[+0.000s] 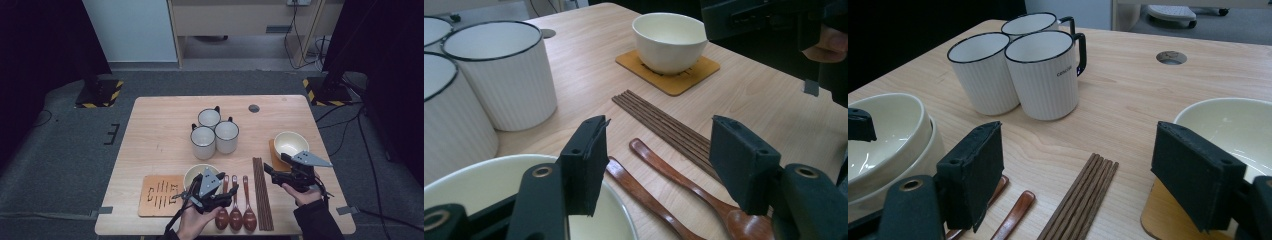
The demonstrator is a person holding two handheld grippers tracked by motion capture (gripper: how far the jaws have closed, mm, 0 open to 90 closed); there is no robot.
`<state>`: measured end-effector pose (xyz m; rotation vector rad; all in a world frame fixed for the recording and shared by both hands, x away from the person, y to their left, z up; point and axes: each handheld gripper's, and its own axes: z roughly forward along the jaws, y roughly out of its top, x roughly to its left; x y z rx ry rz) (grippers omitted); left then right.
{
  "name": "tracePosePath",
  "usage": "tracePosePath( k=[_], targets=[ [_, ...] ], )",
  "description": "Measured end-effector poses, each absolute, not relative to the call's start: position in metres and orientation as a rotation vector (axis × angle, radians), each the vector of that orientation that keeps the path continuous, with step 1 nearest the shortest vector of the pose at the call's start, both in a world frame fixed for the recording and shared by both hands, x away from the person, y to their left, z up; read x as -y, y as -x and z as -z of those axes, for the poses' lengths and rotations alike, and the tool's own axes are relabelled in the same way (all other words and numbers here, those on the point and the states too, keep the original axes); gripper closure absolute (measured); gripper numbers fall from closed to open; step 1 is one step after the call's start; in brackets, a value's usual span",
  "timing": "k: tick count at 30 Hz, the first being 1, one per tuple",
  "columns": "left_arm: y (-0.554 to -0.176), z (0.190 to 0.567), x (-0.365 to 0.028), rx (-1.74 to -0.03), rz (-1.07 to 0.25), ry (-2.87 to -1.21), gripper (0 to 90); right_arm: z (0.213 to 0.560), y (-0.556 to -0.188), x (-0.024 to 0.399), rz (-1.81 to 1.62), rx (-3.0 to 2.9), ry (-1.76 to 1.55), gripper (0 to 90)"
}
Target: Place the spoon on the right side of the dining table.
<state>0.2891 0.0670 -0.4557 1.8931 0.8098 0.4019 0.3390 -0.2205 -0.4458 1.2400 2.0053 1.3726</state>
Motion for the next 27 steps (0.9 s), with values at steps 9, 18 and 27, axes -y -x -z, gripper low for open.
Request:
tracePosePath(
  k=[9,18,27],
  targets=[
    [-0.283,0.459,-0.059,-0.782,-0.382,-1.904,41.2,0.447,-0.338,0.218,-1.378,-2.017,-1.236,21.8],
    [-0.279,0.465,-0.054,-0.776,-0.356,-1.923,41.8,0.45,-0.337,0.213,-1.378,-2.033,-1.232,21.9],
    [-0.275,0.473,-0.05,-0.768,-0.326,-1.945,42.5,0.453,-0.337,0.212,-1.384,-2.023,-1.241,22.1]
  ],
)
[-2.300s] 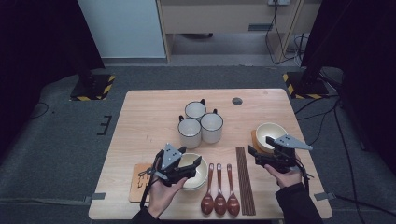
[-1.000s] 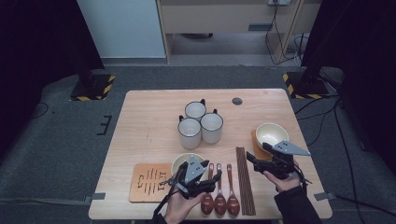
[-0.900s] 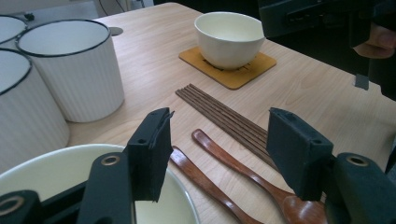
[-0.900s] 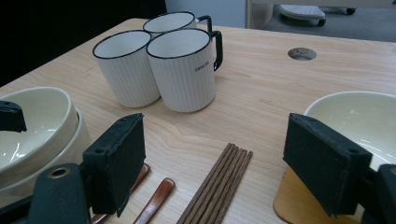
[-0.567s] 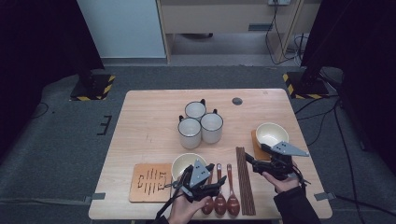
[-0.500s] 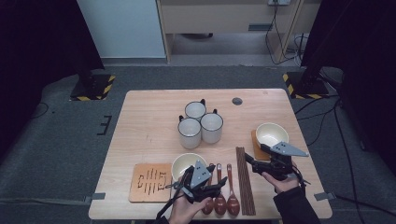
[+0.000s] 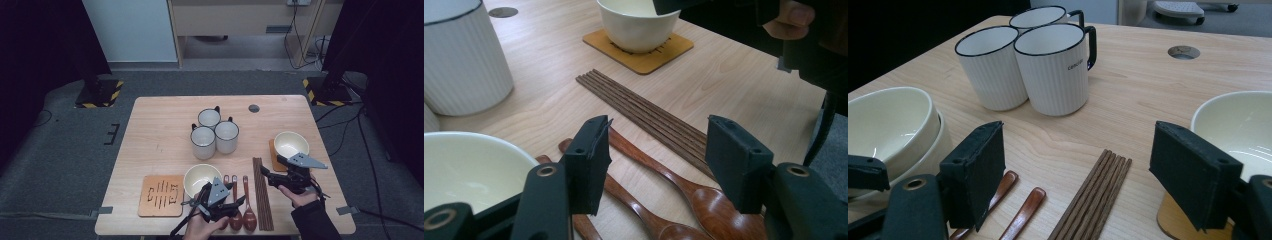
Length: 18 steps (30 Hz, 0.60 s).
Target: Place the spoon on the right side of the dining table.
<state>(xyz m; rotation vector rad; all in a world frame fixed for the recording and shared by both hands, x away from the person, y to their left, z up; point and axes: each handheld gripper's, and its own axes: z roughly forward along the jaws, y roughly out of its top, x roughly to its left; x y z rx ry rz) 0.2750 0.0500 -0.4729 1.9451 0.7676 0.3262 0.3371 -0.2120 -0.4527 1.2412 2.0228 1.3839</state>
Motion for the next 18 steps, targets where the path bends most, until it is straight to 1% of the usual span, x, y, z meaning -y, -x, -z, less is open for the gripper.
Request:
tracePosePath(
  k=[18],
  targets=[
    [-0.266,0.487,-0.04,-0.74,-0.291,-2.003,42.1,0.458,-0.339,0.211,-1.38,-2.031,-1.255,22.0]
  ],
)
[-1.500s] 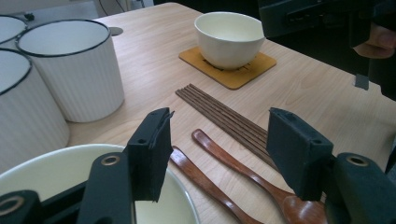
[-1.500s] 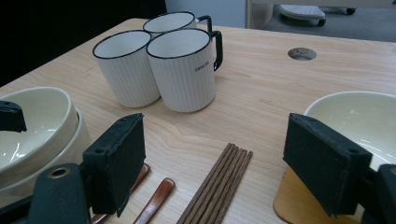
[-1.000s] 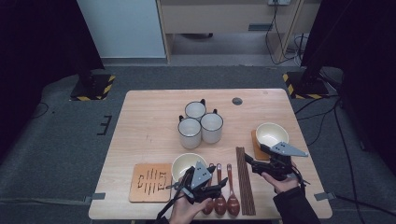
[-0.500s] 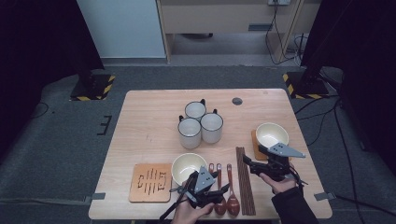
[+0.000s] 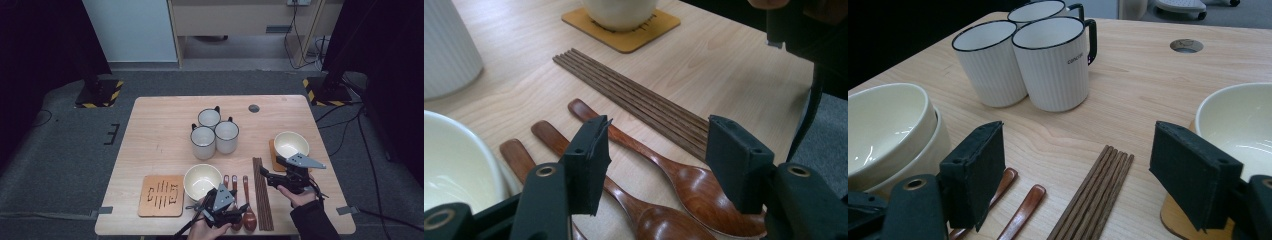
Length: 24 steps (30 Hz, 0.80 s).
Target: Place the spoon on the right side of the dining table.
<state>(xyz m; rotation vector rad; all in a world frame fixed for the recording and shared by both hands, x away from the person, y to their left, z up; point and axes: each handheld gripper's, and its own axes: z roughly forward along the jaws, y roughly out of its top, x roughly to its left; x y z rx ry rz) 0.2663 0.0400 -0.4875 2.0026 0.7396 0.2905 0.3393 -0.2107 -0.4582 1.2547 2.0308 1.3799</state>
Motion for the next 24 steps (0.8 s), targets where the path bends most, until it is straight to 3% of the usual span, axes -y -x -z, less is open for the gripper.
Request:
tracePosePath(
  k=[24],
  targets=[
    [-0.259,0.506,-0.027,-0.7,-0.25,-2.08,42.0,0.462,-0.34,0.208,-1.372,-2.054,-1.25,21.8]
  ],
)
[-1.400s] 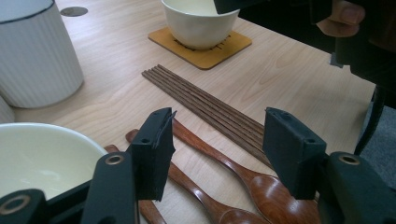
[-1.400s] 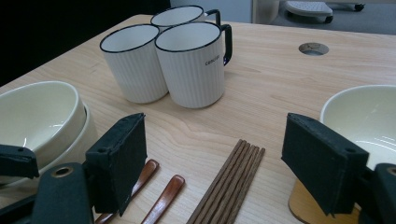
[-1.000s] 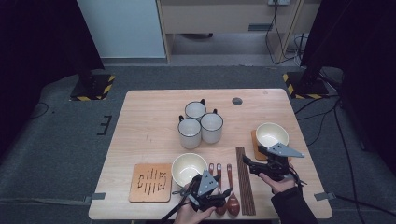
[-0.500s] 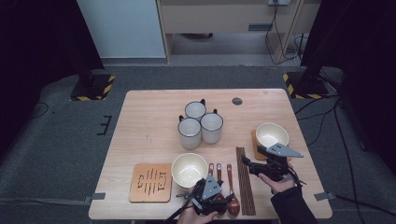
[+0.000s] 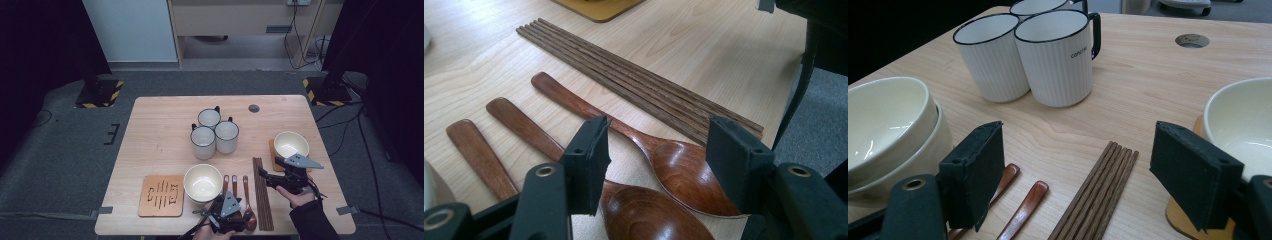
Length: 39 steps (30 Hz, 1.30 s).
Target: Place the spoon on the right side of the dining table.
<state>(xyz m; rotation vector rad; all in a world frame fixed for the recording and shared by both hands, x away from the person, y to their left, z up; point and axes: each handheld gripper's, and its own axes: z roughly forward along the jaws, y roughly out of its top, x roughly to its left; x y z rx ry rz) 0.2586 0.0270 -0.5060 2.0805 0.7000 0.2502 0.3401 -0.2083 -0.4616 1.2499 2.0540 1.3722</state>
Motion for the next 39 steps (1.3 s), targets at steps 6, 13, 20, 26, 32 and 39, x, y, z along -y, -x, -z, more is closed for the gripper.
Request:
tracePosePath(
  k=[6,13,20,26,32,39],
  targets=[
    [-0.258,0.51,-0.024,-0.692,-0.228,-2.108,41.4,0.464,-0.34,0.205,-1.365,-2.07,-1.247,21.7],
    [-0.258,0.515,-0.022,-0.684,-0.195,-2.136,39.1,0.466,-0.34,0.202,-1.36,-2.081,-1.247,21.7],
    [-0.259,0.519,-0.02,-0.675,-0.173,-2.16,36.2,0.47,-0.342,0.195,-1.342,-2.106,-1.251,21.7],
    [-0.26,0.521,-0.019,-0.668,-0.16,-2.18,33.8,0.474,-0.343,0.189,-1.322,-2.126,-1.25,21.7],
    [-0.26,0.523,-0.017,-0.649,-0.157,-2.19,31.1,0.478,-0.344,0.185,-1.299,-2.142,-1.248,21.5],
    [-0.261,0.524,-0.016,-0.643,-0.153,-2.191,30.3,0.483,-0.345,0.179,-1.287,-2.163,-1.257,21.0]
  ],
)
